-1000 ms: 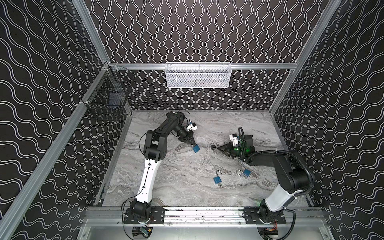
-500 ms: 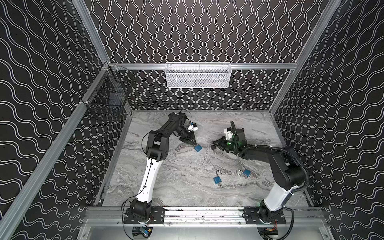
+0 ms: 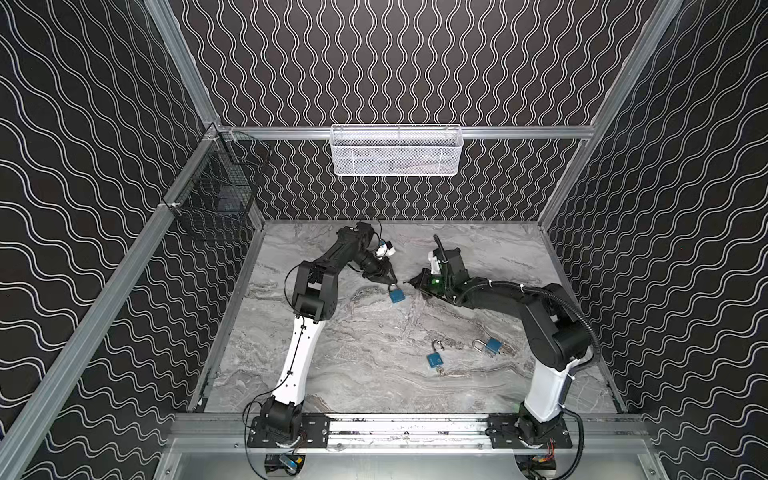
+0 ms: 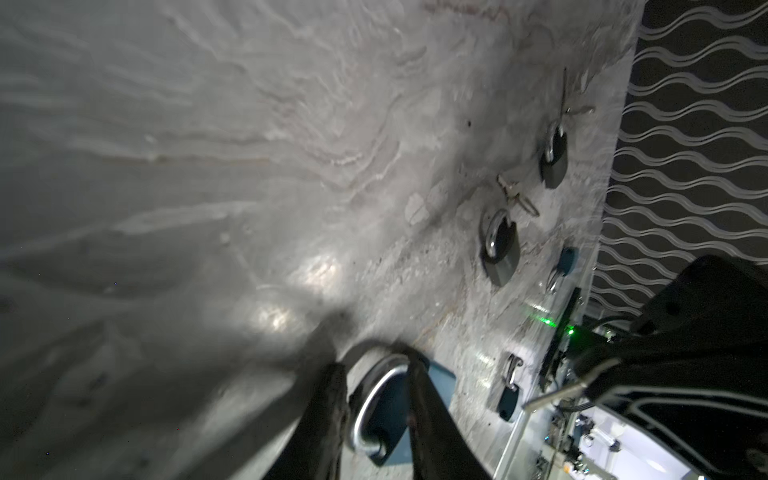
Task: Lock with the key
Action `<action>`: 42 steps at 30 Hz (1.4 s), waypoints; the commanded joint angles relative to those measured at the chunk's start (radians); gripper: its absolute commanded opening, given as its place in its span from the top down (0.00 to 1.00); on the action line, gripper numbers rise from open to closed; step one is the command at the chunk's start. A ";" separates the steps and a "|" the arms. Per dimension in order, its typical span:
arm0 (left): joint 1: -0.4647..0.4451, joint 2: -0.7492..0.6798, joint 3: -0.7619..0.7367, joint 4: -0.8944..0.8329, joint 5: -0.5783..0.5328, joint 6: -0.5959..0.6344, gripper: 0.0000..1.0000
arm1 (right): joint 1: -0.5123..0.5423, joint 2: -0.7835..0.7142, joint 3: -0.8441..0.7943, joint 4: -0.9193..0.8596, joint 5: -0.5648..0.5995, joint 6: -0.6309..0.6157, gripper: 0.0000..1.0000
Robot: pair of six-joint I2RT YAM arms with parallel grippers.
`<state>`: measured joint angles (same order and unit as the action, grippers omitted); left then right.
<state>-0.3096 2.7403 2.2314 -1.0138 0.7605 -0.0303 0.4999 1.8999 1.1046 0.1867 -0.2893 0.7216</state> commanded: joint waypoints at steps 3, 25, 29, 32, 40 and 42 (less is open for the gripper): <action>0.019 -0.069 -0.065 0.178 -0.029 -0.119 0.65 | 0.012 0.039 0.037 -0.050 0.078 -0.017 1.00; 0.086 -0.675 -0.744 0.781 0.005 -0.417 0.46 | 0.041 0.101 0.069 -0.078 0.145 -0.035 0.91; 0.087 -0.716 -0.754 0.787 -0.007 -0.420 0.45 | 0.046 0.092 0.045 -0.066 0.145 -0.022 0.88; 0.087 -0.744 -0.782 0.827 0.002 -0.441 0.44 | 0.051 0.091 0.037 -0.061 0.141 -0.021 0.85; 0.087 -0.811 -0.861 0.904 0.005 -0.475 0.43 | 0.064 0.057 0.017 -0.059 0.139 -0.016 0.62; 0.087 -0.834 -0.890 0.928 0.005 -0.481 0.42 | 0.065 0.050 0.014 -0.065 0.135 -0.015 0.56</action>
<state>-0.2234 1.9263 1.3632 -0.1665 0.7620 -0.4946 0.5621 1.9656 1.1233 0.1196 -0.1486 0.6994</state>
